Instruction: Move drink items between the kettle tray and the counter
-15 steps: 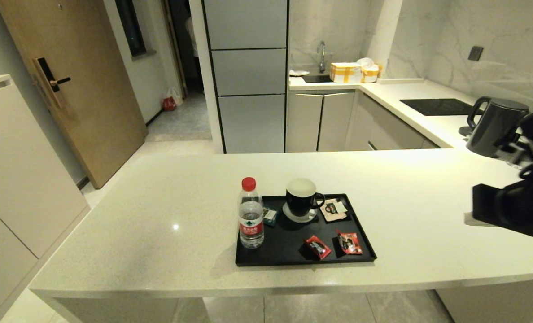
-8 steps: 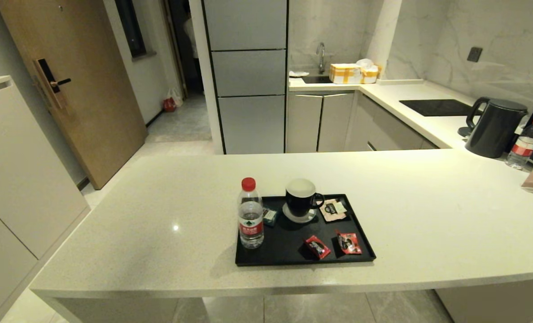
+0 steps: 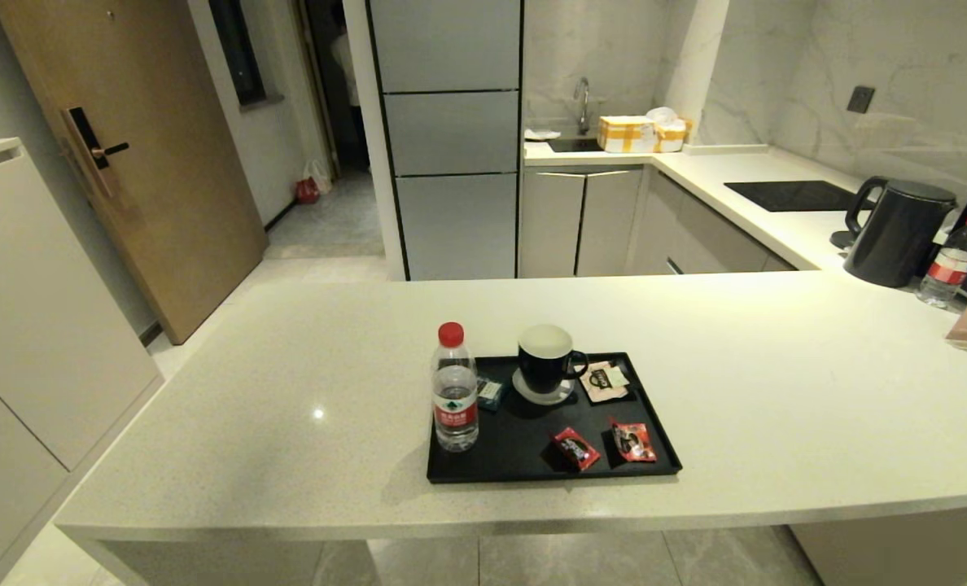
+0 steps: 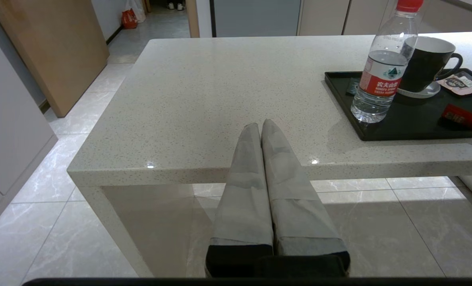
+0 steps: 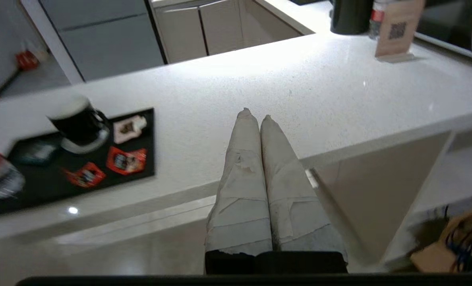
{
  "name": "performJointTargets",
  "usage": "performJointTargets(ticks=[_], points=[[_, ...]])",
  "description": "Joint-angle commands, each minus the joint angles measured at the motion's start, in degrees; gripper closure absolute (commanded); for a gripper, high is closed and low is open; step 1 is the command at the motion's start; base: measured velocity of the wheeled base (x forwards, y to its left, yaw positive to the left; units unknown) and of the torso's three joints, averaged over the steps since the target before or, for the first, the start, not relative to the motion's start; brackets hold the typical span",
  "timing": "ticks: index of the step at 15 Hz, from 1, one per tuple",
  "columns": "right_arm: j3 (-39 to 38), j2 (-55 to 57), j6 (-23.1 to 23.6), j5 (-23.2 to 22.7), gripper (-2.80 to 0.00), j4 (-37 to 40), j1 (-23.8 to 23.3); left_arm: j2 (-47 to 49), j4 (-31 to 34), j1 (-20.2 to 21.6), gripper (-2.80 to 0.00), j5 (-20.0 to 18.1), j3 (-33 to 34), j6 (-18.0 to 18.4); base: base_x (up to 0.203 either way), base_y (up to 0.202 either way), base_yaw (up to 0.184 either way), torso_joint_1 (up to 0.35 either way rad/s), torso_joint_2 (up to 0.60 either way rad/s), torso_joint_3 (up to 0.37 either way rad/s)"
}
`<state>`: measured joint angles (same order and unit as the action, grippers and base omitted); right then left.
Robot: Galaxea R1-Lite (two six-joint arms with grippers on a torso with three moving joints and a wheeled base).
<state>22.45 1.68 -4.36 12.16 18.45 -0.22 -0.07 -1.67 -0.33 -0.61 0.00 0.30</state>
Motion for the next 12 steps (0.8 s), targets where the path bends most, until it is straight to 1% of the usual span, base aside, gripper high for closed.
performJointTargets(ticks=[1, 2, 3, 4, 5, 7, 9, 12], points=[[-14.3, -2.1, 3.1, -1.0, 0.0, -18.8, -0.2, 0.1, -0.1, 0.0, 0.0, 0.0, 0.9, 0.0, 0.0, 0.0, 0.0, 0.0, 0.0, 0.0], [-19.8, -2.0, 4.2, -2.3, 0.0, -23.5, -0.2, 0.1, 0.0, 0.0, 0.0, 0.0, 0.9, 0.0, 0.0, 0.0, 0.0, 0.0, 0.0, 0.0], [-22.9, -1.9, 4.5, -4.7, 0.0, -23.5, -0.2, 0.1, -0.1, 0.0, 0.0, 0.1, 0.9, 0.0, 0.0, 0.0, 0.0, 0.0, 0.0, 0.0], [-23.6, -1.8, 4.9, -9.2, 0.0, -20.8, -0.3, 0.1, 0.0, 0.0, 0.0, 0.0, 0.9, 0.0, 0.0, 0.0, 0.0, 0.0, 0.0, 0.0], [-22.4, -1.7, 5.6, -12.3, 0.0, -18.3, -0.3, 0.1, 0.0, 0.0, 0.0, 0.0, 0.9, 0.0, 0.0, 0.0, 0.0, 0.0, 0.0, 0.0], [-22.4, -1.7, 6.4, -12.9, 0.0, -18.3, -0.3, 0.1, 0.0, 0.0, 0.0, 0.0, 0.9, 0.0, 0.0, 0.0, 0.0, 0.0, 0.0, 0.0], [-22.4, -1.7, 5.1, -12.5, 0.0, -18.4, -0.3, 0.1, 0.0, 0.0, 0.0, 0.0, 0.9, 0.0, 0.0, 0.0, 0.0, 0.0, 0.0, 0.0], [-22.4, -1.7, 5.2, -12.6, 0.0, -18.3, -0.3, 0.1, -0.1, 0.0, 0.0, 0.0, 0.9, 0.0, 0.0, 0.0, 0.0, 0.0, 0.0, 0.0]])
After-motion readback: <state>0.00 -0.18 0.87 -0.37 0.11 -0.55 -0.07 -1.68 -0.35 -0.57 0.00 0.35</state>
